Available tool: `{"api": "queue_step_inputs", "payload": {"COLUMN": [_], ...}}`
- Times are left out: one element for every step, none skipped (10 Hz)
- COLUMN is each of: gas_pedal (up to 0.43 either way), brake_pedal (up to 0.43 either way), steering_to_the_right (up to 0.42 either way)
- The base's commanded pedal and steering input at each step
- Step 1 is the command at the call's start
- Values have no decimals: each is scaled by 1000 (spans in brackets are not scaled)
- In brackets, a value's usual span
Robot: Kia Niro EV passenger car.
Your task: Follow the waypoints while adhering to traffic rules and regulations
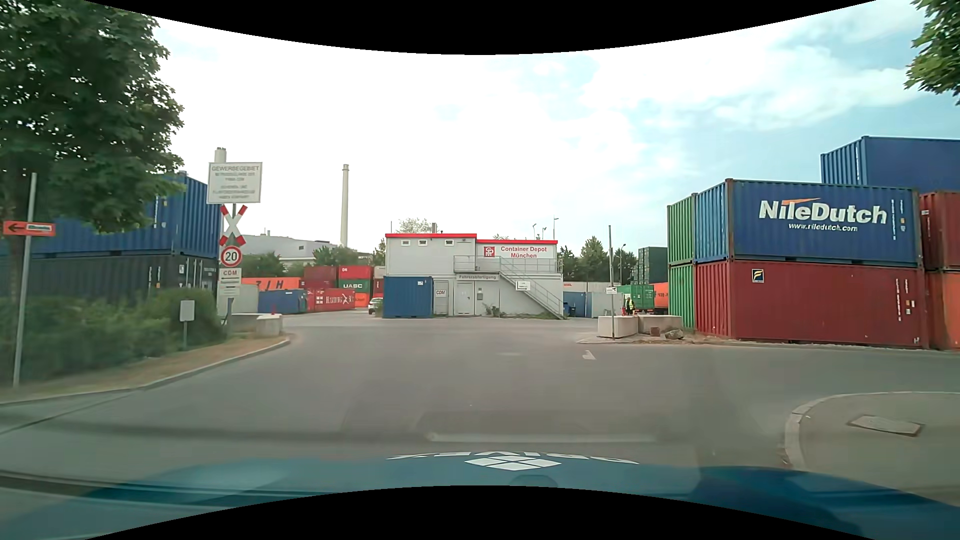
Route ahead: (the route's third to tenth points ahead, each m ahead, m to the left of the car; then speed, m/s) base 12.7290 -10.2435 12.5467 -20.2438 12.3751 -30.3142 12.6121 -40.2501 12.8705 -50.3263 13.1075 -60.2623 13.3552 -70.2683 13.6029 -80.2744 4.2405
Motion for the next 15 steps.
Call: {"api": "queue_step_inputs", "payload": {"gas_pedal": [67, 79, 79, 98, 98, 110, 110, 110, 118, 130, 157, 157, 157, 157, 157], "brake_pedal": [0, 0, 0, 0, 0, 0, 0, 0, 0, 0, 0, 0, 0, 0, 0], "steering_to_the_right": [97, 122, 154, 191, 225, 262, 291, 320, 337, 339, 342, 356, 381, 407, 438]}}
